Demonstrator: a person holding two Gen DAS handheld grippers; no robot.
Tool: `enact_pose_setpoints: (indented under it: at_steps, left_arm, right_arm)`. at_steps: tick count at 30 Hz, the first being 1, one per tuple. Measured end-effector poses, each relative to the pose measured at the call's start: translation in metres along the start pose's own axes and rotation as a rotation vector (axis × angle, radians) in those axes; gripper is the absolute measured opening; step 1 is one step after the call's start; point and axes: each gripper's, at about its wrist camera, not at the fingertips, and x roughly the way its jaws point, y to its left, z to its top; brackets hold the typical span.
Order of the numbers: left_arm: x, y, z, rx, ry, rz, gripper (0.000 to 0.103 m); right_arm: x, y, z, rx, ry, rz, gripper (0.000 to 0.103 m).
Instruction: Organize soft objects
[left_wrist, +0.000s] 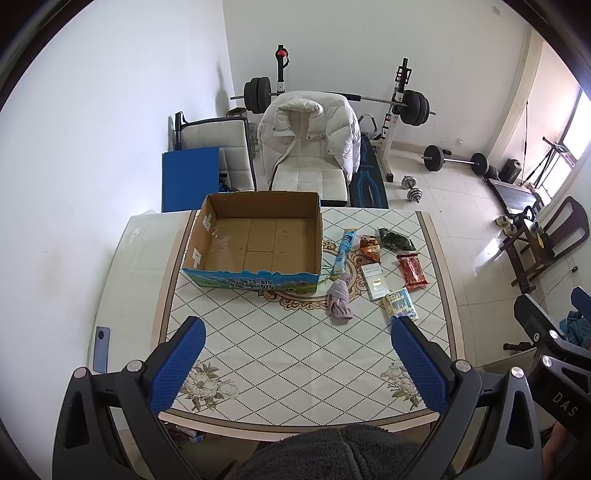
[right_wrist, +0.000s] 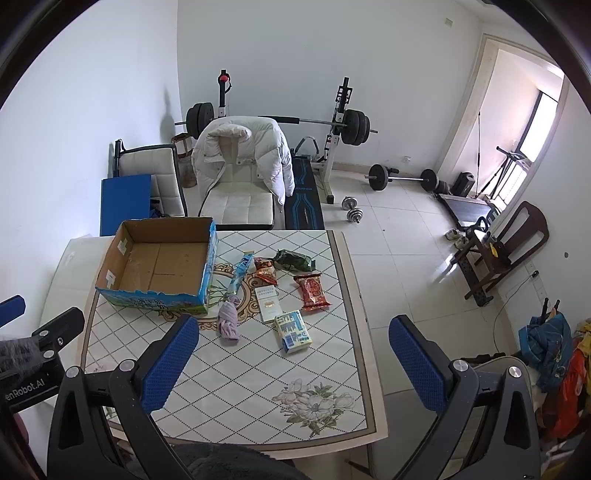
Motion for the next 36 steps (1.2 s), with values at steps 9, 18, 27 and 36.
enact_pose_setpoints:
  at_steps: [9,18,27,36]
  left_arm:
    - [0.002,-0.008,0.004,0.001,0.007,-0.006,0.103]
    - [0.081,-0.029,0.025,0.033,0.068,0.01,0.103]
    - [0.288,-0.065,0.01,0.043,0.415,-0.085,0.08]
    - [0.435,-0.094,-0.016,-0.031,0.667,-0.097,0.066]
  right_arm:
    - [0.011,-0.004,0.0,0.006,0.013,-0.001,0.103]
    - [0.118,-0.041,-0.003,0.038,0.125,0.069,0.103]
    - [0.337,-0.047,-0.041,0.022,0.449,0.149,0.103]
    - [0.476,-0.021,-0.081,-0.015,0.667,0.184,0.101]
